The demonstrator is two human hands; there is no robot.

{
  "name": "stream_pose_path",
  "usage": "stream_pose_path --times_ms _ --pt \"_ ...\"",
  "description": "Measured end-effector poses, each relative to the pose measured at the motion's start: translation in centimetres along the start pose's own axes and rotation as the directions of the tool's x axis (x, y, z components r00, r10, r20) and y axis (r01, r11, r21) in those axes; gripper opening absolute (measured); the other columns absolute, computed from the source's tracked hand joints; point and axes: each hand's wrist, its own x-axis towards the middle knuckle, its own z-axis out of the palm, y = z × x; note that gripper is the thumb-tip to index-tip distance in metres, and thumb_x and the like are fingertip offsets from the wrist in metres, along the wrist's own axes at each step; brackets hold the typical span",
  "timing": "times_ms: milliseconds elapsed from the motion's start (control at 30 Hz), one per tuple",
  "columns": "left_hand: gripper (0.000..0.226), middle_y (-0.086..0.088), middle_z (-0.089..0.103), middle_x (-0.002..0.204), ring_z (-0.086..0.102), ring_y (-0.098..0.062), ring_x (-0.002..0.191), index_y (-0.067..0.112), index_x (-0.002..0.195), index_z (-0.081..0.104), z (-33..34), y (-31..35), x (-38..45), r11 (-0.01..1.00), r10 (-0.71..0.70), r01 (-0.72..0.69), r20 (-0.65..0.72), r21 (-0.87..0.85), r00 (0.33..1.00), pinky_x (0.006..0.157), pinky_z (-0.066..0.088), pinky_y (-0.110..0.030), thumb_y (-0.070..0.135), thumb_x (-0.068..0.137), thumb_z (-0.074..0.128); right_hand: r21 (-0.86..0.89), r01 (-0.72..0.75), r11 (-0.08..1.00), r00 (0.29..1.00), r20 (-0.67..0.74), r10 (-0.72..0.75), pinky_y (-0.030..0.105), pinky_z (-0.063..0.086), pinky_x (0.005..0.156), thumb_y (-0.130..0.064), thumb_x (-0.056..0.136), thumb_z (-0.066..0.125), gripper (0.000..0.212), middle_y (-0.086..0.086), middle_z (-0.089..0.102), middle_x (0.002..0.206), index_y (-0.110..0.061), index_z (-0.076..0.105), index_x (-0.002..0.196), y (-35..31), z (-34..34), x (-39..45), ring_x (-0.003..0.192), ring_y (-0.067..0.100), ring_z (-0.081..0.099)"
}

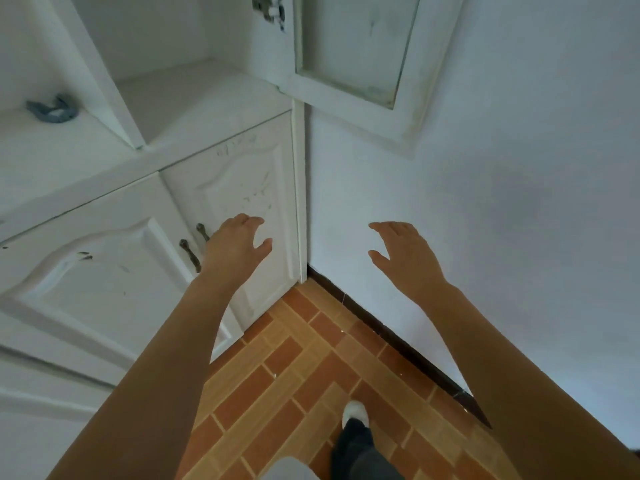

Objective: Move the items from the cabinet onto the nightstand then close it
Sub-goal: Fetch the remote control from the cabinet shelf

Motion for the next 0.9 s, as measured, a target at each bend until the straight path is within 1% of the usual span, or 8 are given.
stream_pose_path --times_ms 233,400,533,667,767,900 --pt "0.045 -0.009 0.053 0.132 0.048 -0.026 0.121 0.011 0.131 0.049 -0.3 2.0 7.2 0.994 -0.110 0.111 -0.105 0.005 0.988 0.096 0.041 -0.037 0.031 0.090 0.053 0.049 0.155 0.987 0.987 0.037 -0.157 0.033 0.031 0.108 -0.024 0.094 0.048 0.046 0.007 0.047 0.139 -0.013 0.038 0.137 2.6 -1.2 10.4 0.132 0.023 0.037" --pt "0.045 -0.007 0.052 0.132 0.049 -0.024 0.118 0.014 0.131 0.048 -1.1 1.3 9.4 0.974 -0.218 0.224 -0.160 0.020 0.963 0.087 0.047 -0.039 0.033 0.090 0.052 0.141 0.267 0.953 0.959 0.058 -0.277 0.032 0.031 0.106 -0.024 0.094 0.048 0.046 0.008 0.047 0.138 -0.012 0.037 0.137 1.5 -1.0 15.5 0.130 0.024 0.037" --pt "0.045 -0.007 0.053 0.130 0.047 -0.025 0.119 0.014 0.130 0.049 -2.0 -0.6 11.3 0.958 -0.275 0.287 -0.207 0.027 0.939 0.094 0.042 -0.040 0.032 0.090 0.053 0.166 0.340 0.925 0.934 0.056 -0.354 0.034 0.034 0.104 -0.024 0.094 0.049 0.047 0.009 0.048 0.137 -0.012 0.037 0.137 -0.1 -0.4 19.5 0.128 0.024 0.039" --pt "0.046 -0.008 0.052 0.131 0.047 -0.026 0.121 0.014 0.131 0.048 -3.0 -3.1 13.8 0.947 -0.301 0.319 -0.254 0.033 0.919 0.097 0.041 -0.040 0.032 0.089 0.053 0.194 0.391 0.900 0.913 0.043 -0.406 0.033 0.034 0.105 -0.023 0.094 0.048 0.048 0.009 0.045 0.139 -0.012 0.036 0.138 -2.3 0.0 23.4 0.131 0.023 0.036" --pt "0.045 -0.008 0.054 0.129 0.048 -0.026 0.119 0.012 0.130 0.049 -3.7 -5.0 15.9 0.948 -0.293 0.315 -0.286 0.036 0.913 0.097 0.043 -0.040 0.031 0.089 0.054 0.193 0.424 0.885 0.900 0.023 -0.436 0.032 0.033 0.104 -0.024 0.094 0.049 0.048 0.008 0.045 0.139 -0.013 0.036 0.139 -4.1 0.5 26.5 0.130 0.023 0.035" --pt "0.045 -0.009 0.055 0.127 0.050 -0.025 0.116 0.011 0.129 0.050 -4.4 -6.8 18.7 0.951 -0.281 0.307 -0.305 0.039 0.910 0.093 0.043 -0.038 0.030 0.089 0.055 0.191 0.449 0.873 0.890 -0.012 -0.455 0.033 0.034 0.104 -0.023 0.093 0.049 0.048 0.007 0.046 0.138 -0.012 0.036 0.138 -5.9 0.9 30.1 0.130 0.024 0.036"
